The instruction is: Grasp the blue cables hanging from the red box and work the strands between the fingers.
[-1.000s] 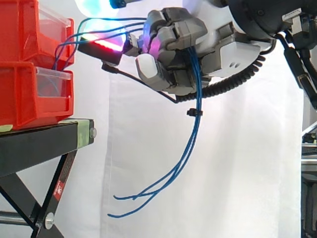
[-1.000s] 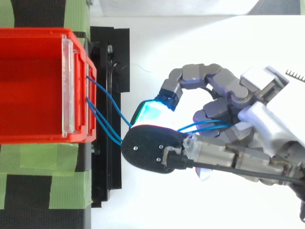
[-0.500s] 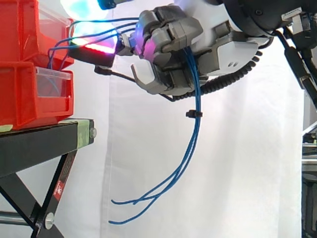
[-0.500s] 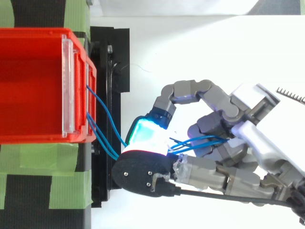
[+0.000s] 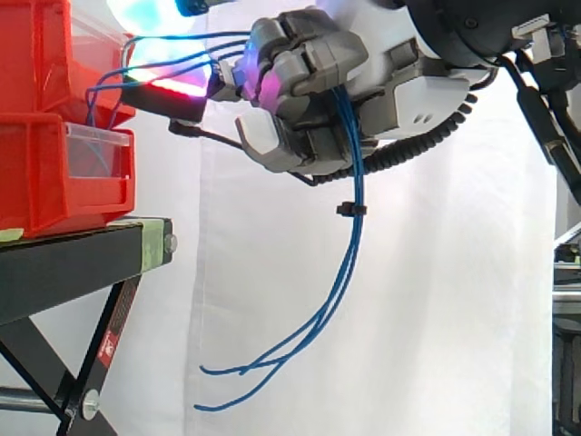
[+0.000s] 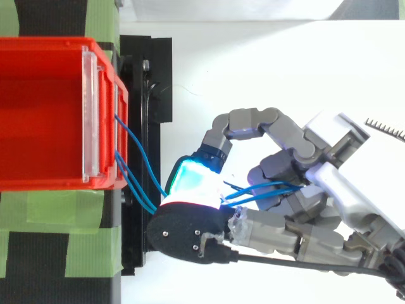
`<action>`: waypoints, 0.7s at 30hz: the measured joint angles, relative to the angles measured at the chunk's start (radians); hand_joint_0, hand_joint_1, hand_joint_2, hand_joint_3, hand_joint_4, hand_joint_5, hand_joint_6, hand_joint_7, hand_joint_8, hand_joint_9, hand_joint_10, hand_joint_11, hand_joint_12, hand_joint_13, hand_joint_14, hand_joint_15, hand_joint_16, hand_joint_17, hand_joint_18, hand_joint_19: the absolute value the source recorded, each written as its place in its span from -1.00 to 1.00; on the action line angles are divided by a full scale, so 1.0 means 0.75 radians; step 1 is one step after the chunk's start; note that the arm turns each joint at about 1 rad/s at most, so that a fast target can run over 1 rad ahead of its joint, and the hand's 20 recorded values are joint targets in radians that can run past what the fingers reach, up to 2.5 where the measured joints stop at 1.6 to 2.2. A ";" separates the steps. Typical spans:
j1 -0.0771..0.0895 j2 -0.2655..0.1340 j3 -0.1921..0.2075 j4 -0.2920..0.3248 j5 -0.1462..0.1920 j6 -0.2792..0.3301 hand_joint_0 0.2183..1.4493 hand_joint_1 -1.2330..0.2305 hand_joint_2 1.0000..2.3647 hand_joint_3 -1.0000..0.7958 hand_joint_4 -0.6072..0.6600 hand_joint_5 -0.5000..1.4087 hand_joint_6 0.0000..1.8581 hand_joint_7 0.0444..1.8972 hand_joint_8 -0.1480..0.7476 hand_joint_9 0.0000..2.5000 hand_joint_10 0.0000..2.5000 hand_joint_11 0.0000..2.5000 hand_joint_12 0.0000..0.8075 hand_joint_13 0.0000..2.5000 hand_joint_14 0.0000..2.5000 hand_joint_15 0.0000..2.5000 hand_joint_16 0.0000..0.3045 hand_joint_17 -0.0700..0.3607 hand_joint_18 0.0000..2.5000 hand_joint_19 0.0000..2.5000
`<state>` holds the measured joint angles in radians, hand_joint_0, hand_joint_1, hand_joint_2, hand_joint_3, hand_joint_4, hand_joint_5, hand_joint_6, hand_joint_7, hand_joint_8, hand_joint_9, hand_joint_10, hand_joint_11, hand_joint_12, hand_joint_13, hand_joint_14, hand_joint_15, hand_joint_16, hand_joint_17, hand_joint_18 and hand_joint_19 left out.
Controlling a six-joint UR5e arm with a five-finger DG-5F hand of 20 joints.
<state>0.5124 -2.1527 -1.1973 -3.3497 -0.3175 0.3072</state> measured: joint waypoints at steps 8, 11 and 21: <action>0.000 0.000 0.000 0.050 0.000 -0.001 -0.08 -0.25 -0.70 0.35 0.07 -0.25 0.35 0.27 0.50 0.56 1.00 1.00 0.54 0.59 1.00 0.29 0.62 0.18 1.00 -0.53; 0.000 0.000 0.000 0.067 0.000 -0.001 -0.07 -0.25 -0.70 0.36 0.07 -0.25 0.35 0.27 0.50 0.56 1.00 1.00 0.54 0.59 1.00 0.29 0.62 0.18 1.00 -0.53; 0.000 0.000 -0.001 0.091 0.000 -0.001 -0.08 -0.25 -0.69 0.36 0.07 -0.24 0.35 0.28 0.50 0.56 1.00 1.00 0.54 0.59 1.00 0.29 0.62 0.18 1.00 -0.53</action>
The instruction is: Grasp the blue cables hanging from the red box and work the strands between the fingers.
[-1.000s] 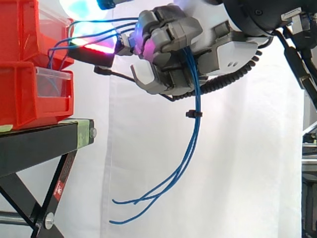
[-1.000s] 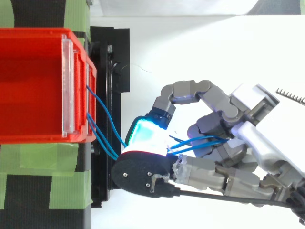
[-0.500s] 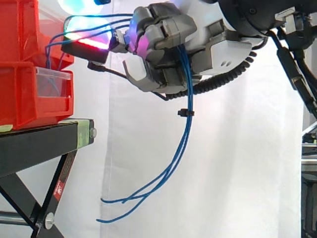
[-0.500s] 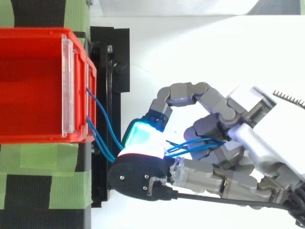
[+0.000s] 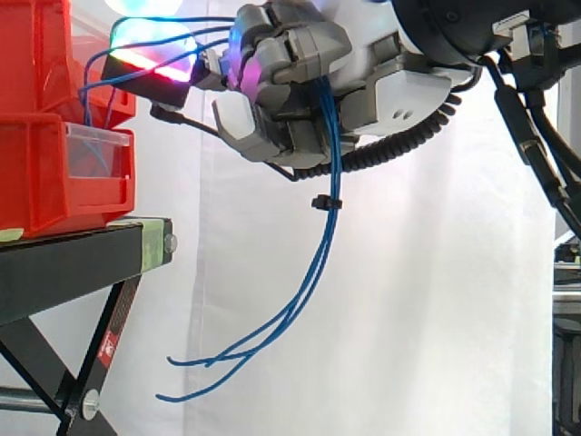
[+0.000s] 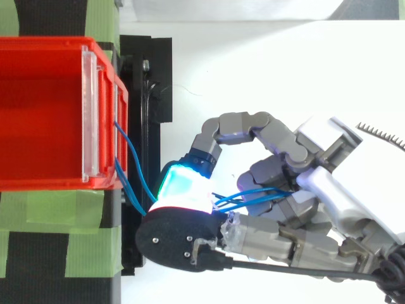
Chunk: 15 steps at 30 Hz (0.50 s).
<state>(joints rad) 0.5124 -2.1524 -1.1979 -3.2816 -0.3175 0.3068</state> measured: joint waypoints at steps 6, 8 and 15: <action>0.000 0.000 0.000 0.001 0.000 0.000 -0.08 -0.25 -0.69 0.37 0.07 -0.24 0.35 0.28 0.50 0.56 1.00 1.00 0.54 0.59 1.00 0.29 0.62 0.18 1.00 -0.53; 0.000 -0.001 0.000 0.001 0.000 0.000 -0.08 -0.25 -0.69 0.37 0.07 -0.24 0.35 0.28 0.50 0.56 1.00 1.00 0.54 0.59 1.00 0.29 0.62 0.18 1.00 -0.53; 0.000 0.000 0.000 0.001 0.000 0.000 -0.09 -0.26 -0.69 0.37 0.07 -0.24 0.35 0.29 0.50 0.56 1.00 1.00 0.54 0.59 1.00 0.29 0.62 0.18 1.00 -0.53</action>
